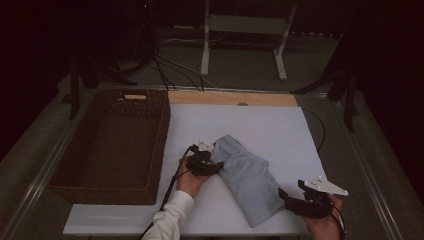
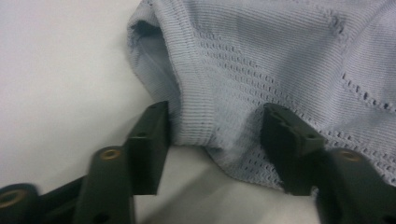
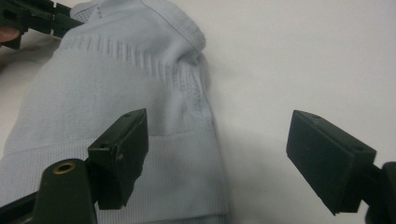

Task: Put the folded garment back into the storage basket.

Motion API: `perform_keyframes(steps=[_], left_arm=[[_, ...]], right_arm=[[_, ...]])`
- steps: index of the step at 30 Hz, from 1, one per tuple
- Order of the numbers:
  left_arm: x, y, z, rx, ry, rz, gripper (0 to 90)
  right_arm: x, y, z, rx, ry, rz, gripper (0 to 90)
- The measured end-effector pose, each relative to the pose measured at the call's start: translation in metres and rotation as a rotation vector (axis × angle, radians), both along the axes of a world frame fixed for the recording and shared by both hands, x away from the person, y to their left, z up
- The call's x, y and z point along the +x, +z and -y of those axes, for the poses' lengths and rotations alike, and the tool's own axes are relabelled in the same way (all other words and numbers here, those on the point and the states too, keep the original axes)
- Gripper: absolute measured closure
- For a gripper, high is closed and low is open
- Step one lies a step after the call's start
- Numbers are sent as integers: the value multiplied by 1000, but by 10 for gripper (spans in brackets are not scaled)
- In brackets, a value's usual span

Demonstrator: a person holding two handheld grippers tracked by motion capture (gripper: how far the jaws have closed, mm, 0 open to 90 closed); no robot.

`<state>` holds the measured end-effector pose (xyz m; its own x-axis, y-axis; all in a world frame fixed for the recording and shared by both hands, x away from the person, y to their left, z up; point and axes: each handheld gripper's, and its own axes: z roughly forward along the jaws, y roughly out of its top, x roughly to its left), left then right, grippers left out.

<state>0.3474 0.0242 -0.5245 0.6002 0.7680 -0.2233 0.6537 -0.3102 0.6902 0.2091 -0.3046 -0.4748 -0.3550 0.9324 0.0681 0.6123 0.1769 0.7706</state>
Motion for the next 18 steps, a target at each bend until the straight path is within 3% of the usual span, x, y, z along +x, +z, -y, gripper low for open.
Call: perform_keyframes(steps=[8, 13, 18], left_arm=[[0, 0, 4, -21, -31, -35, 749], [2, 2, 0, -30, -35, -45, 815], [2, 6, -4, -38, -27, -42, 821]], right_arm=[[2, -1, 4, -7, -13, -30, 241], [5, -6, 4, -38, -38, -73, 270], [8, -9, 4, -48, -40, -96, 291]])
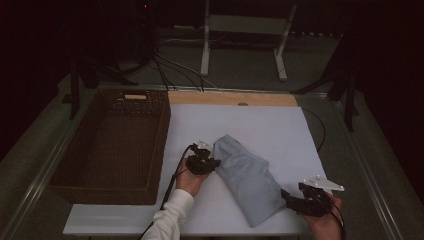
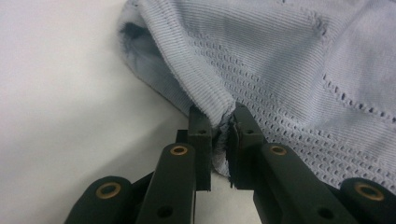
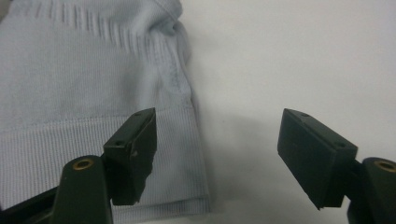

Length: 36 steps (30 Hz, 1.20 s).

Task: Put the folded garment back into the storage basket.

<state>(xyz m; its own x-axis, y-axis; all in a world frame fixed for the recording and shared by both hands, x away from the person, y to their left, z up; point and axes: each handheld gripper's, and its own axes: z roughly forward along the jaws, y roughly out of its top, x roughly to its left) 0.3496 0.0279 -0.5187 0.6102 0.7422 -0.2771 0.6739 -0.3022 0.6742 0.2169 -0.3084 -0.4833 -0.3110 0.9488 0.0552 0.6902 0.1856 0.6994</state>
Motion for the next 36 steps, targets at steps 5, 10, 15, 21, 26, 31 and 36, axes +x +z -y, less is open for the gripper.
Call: perform_keyframes(steps=[5, 10, 15, 21, 26, 31, 36], left_arm=[[0, 3, -3, -5, 5, 2, 823], [0, 6, -5, -8, 9, 5, 826], [0, 9, -8, -14, 12, 12, 827], [-1, 12, -10, -23, 19, 20, 827], [-1, 14, -12, -29, 28, 23, 827], [-1, 16, -14, -29, 28, 27, 827], [-1, 17, -14, -32, 31, 28, 827]], right_arm=[[2, -3, -4, -7, 15, -21, 309], [5, -4, -6, -4, 25, -35, 297], [8, -7, -8, 5, 27, -53, 288], [12, -10, -11, 6, 26, -69, 292], [15, -15, -17, -20, 38, -99, 309], [14, -20, -22, -59, 61, -137, 341], [14, -21, -23, -38, 50, -194, 354]])
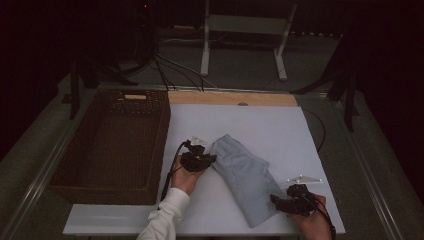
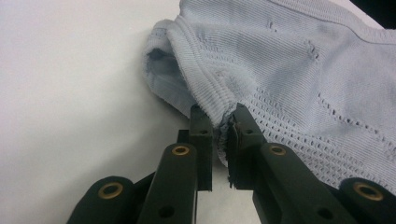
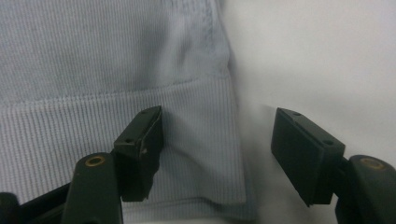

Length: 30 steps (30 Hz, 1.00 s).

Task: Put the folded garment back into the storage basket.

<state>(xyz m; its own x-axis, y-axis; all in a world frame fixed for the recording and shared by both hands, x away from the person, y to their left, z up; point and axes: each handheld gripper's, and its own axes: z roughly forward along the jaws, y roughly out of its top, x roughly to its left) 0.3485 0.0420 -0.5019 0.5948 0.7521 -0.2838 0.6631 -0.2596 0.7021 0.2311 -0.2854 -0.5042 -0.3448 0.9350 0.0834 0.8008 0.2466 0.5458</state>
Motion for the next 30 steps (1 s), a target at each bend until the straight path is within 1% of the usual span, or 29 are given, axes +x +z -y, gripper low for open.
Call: perform_keyframes(steps=[2, 3, 5, 7, 9, 12, 17, 19, 21, 22, 24, 28, 30], left_arm=[[0, 1, 0, -2, 1, 3, 827], [0, 1, 0, -2, 1, 3, 827], [0, 2, 1, -1, 1, 4, 827], [0, 2, 1, 1, -3, 5, 827], [0, 2, 1, 0, 0, 5, 827], [0, 2, 2, 1, -1, 5, 827], [0, 5, 3, -3, 0, 10, 828], [0, 6, 4, -6, -1, 13, 828], [1, 9, 6, -11, -2, 18, 828], [1, 9, 6, -11, -3, 20, 829], [1, 12, 6, -12, -2, 26, 829], [1, 16, 7, -21, -1, 34, 829], [1, 18, 7, -23, -4, 39, 830]], right_arm=[[-1, 1, -1, 1, 0, -12, 382], [-1, 1, -2, 3, 3, -16, 413], [-2, 2, -3, 17, 19, -25, 504], [-3, 3, -5, 19, 25, -26, 537], [-3, 3, -5, 31, 25, -35, 580], [-4, 4, -6, 53, 35, -44, 683], [-6, 5, -8, 53, 46, -39, 764], [-6, 6, -6, 61, 53, -30, 778], [-6, 6, -5, 81, 30, -33, 782], [-6, 7, -6, 105, 0, -54, 784], [-6, 8, -7, 133, -7, -69, 791], [-8, 14, -10, 167, -27, -76, 801], [-9, 16, -12, 185, -26, -80, 803]])
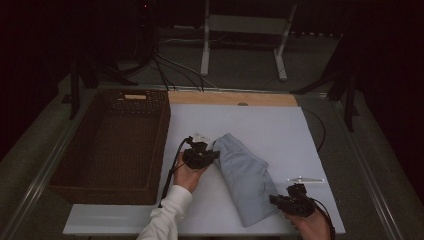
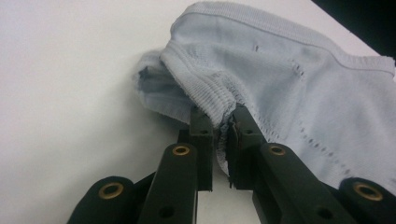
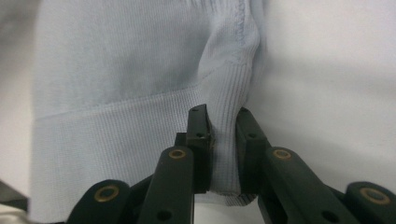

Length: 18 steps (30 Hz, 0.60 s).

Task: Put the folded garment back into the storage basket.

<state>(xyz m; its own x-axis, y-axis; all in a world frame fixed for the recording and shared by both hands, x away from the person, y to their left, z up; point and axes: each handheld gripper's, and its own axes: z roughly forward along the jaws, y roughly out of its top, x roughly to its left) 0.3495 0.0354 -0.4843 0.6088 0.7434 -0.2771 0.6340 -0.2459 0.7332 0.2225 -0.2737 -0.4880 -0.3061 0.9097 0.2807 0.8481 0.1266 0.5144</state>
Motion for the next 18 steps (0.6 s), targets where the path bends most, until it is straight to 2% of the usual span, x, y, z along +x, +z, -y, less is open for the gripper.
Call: perform_keyframes(steps=[10, 18], left_arm=[[0, 13, 0, -18, -8, 26, 830], [-1, 20, 0, -10, -13, 40, 830]], right_arm=[[-5, 11, -6, 81, 16, 4, 806], [-6, 15, -10, 127, 21, -7, 805]])
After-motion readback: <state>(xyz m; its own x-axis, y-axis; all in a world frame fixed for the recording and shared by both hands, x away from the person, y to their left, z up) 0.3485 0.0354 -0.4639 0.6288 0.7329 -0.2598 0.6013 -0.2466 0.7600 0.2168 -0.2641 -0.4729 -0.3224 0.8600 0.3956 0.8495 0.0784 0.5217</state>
